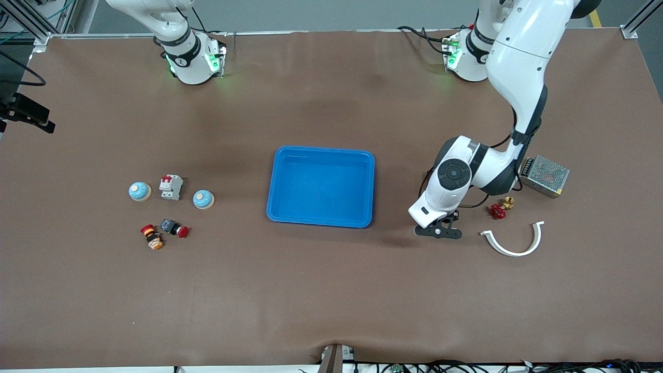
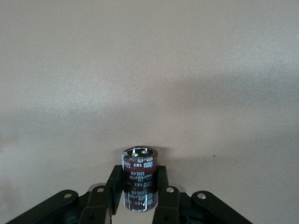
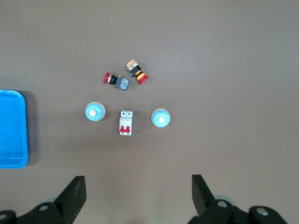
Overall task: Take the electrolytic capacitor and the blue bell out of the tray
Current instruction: 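Lower the capacitor beside the first capacitor with the left gripper and release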
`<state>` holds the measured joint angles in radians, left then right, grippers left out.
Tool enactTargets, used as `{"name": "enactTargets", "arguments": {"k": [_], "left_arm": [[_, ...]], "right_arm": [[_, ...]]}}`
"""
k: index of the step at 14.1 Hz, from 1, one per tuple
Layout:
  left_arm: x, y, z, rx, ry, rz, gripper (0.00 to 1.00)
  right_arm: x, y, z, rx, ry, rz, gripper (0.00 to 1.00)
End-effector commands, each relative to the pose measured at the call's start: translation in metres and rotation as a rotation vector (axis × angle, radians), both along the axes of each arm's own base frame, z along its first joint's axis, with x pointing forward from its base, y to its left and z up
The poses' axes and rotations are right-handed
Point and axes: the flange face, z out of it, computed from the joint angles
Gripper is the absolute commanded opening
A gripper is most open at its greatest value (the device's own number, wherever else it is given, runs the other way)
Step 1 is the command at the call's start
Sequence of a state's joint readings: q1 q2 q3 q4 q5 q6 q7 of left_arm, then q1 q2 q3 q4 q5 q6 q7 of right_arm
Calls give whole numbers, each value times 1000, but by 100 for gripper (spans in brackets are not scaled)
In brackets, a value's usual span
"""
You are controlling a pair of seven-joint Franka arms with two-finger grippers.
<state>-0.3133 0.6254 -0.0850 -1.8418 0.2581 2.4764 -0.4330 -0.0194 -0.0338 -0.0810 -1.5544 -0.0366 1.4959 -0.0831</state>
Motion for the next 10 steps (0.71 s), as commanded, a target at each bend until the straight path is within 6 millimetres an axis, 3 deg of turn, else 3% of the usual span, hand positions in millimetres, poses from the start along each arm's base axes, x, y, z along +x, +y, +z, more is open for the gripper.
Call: {"name": "enactTargets", "arguments": {"k": [1,2,3,4,10], "left_arm": [[-2,0,-5,19,-19,-10,0],[-1,0,-6,20,-20,-11,0],[-2,-1,-6,18,-19,-10,35],[-2,-2,-7,18,-19,-4,99],[-1,-1,-5,18,-22,30,100]], "right_arm": [[-5,3,7,18,-12,-6,100],[-5,2,7,19,-10,-6,100],[-5,0,7,19,-10,-8,100],[-5,-1,7,19,-8,-8,100],[-3,1,-3,21,18,-7,100]]}}
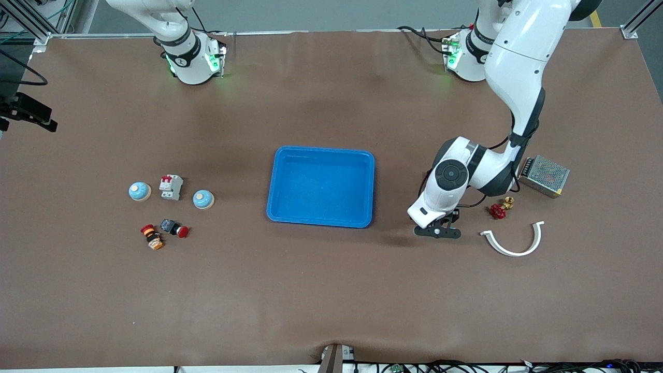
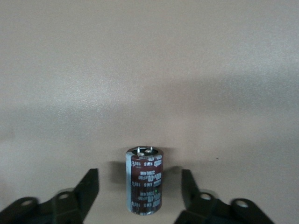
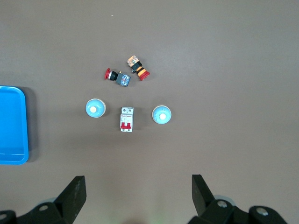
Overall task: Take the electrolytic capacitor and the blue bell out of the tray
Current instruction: 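Lower the capacitor beside the first capacitor with the left gripper and release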
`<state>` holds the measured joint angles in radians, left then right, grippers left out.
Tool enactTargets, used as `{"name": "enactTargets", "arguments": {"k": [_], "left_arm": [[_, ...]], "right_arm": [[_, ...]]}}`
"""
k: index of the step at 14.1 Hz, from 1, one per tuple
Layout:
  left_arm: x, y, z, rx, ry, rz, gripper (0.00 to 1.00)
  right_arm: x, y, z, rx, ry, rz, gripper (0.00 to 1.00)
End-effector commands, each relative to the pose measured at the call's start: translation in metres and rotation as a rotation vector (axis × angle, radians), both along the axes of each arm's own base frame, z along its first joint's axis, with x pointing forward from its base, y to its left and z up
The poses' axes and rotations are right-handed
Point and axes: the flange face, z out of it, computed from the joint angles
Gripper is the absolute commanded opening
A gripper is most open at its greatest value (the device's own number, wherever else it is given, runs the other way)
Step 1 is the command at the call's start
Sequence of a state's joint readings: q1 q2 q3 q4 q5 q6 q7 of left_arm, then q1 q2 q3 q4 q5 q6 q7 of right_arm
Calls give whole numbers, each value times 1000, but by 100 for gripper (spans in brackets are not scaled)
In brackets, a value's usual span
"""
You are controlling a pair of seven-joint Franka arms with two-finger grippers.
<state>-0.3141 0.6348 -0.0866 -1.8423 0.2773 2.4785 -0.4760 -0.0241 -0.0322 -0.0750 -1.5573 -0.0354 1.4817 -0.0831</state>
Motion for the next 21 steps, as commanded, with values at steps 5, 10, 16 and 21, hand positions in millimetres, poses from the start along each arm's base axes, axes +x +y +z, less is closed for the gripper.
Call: {"name": "enactTargets", "arguments": {"k": [5,10,16,21], "left_arm": [[5,3,18,23,-18,37,100],[19,19,35,13,-49,79,100],[34,38,71,-10,-89,133,100],[44,75,93,6,-85,154,100]], "right_arm": [[5,12,-5,33,-12,-7,100],[7,2,-22,40,6,-24,100],[5,2,-32,42,20,-26,100],[5,2,-32,40,21,-24,100]]}}
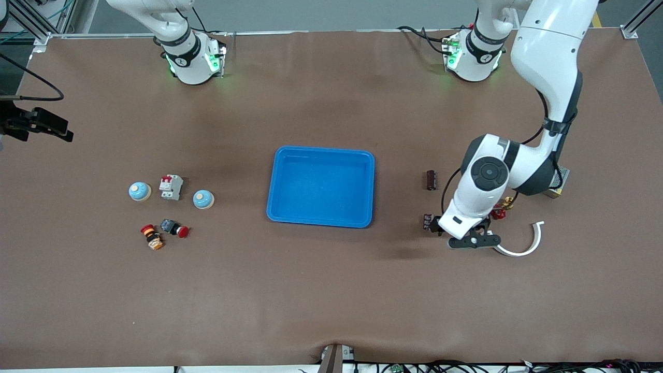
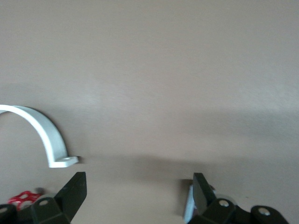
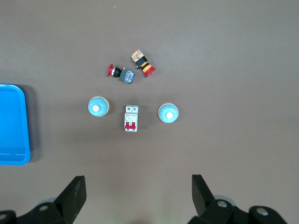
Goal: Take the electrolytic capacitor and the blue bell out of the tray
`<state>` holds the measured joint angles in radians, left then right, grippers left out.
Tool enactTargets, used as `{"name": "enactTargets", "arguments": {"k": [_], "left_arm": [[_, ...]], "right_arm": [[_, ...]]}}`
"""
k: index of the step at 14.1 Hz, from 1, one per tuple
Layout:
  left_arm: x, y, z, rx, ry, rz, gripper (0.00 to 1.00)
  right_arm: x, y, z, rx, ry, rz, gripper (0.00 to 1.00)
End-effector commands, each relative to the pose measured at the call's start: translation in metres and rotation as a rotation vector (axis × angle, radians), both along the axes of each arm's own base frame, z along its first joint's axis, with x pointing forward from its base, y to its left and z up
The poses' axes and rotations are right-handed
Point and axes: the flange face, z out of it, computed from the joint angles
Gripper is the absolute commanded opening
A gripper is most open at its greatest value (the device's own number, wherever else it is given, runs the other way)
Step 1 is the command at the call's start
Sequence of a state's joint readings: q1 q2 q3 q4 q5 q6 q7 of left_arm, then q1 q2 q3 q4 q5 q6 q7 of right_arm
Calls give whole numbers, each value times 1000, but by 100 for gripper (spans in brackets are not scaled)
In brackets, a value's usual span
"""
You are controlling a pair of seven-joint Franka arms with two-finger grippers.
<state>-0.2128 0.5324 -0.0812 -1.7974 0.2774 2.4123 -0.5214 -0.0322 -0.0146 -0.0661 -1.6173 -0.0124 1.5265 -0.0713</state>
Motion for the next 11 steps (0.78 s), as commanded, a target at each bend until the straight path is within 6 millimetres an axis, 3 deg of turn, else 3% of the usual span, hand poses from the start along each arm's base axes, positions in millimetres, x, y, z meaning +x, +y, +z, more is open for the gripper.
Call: {"name": "enactTargets", "arguments": {"k": [1,8,11], "left_arm": [[2,17,20,13,-1,1,100],[12,86,60,-10,31,16,100],[14,100,68,-6,22,17,100]], "right_arm": [[-4,0,2,16,-10,-15,100],[-4,-1,2,16,-10,-16,100],[-4,-2,2,16,-10,-18,100]]}}
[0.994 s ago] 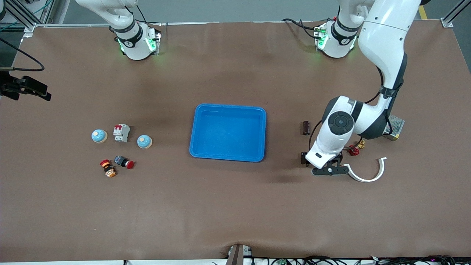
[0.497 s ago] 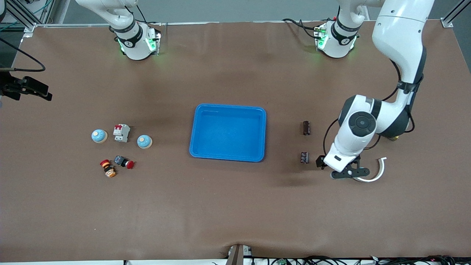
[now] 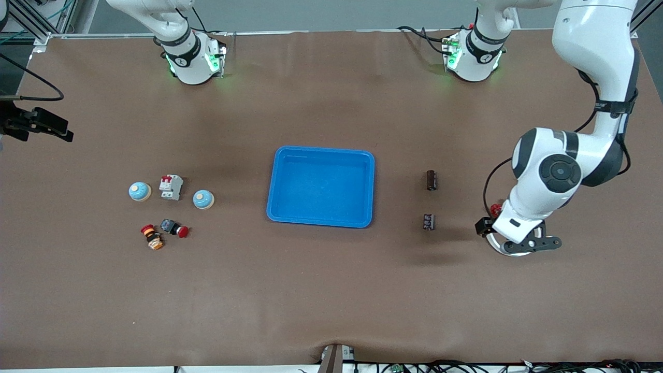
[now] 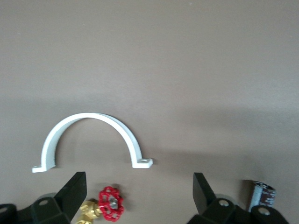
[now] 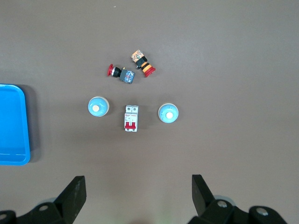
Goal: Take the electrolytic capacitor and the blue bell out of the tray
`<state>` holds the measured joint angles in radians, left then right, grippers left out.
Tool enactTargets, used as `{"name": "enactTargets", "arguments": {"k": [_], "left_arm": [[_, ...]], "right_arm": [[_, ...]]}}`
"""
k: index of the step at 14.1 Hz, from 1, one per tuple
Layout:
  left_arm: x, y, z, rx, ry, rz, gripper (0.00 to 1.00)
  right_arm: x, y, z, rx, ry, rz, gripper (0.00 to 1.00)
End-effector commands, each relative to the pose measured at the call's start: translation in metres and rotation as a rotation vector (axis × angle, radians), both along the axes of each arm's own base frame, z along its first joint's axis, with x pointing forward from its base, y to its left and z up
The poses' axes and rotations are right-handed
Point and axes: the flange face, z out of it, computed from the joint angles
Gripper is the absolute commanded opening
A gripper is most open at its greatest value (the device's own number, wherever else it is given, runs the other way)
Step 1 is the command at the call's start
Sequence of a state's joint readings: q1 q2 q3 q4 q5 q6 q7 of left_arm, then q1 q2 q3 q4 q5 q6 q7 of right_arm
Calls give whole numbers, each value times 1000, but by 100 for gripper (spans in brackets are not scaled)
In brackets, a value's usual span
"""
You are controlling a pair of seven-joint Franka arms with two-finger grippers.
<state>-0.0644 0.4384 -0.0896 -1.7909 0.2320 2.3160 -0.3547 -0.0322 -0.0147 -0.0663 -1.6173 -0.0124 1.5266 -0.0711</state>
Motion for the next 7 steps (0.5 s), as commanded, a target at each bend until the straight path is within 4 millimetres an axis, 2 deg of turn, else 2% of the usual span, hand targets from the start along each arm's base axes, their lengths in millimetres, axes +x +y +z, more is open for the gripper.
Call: {"name": "enactTargets", "arguments": {"k": [1,4,7], "left_arm": [[-3,10,16,-9,2,-9,100],[-8,29,28,14,51,-75,100],[-12,49,55,21,78,-61,100]], "right_arm": [[-4,-2,2,16,-10,-18,100],[-4,-2,2,16,-10,-18,100],[-4,-2,2,16,-10,-18,100]]}}
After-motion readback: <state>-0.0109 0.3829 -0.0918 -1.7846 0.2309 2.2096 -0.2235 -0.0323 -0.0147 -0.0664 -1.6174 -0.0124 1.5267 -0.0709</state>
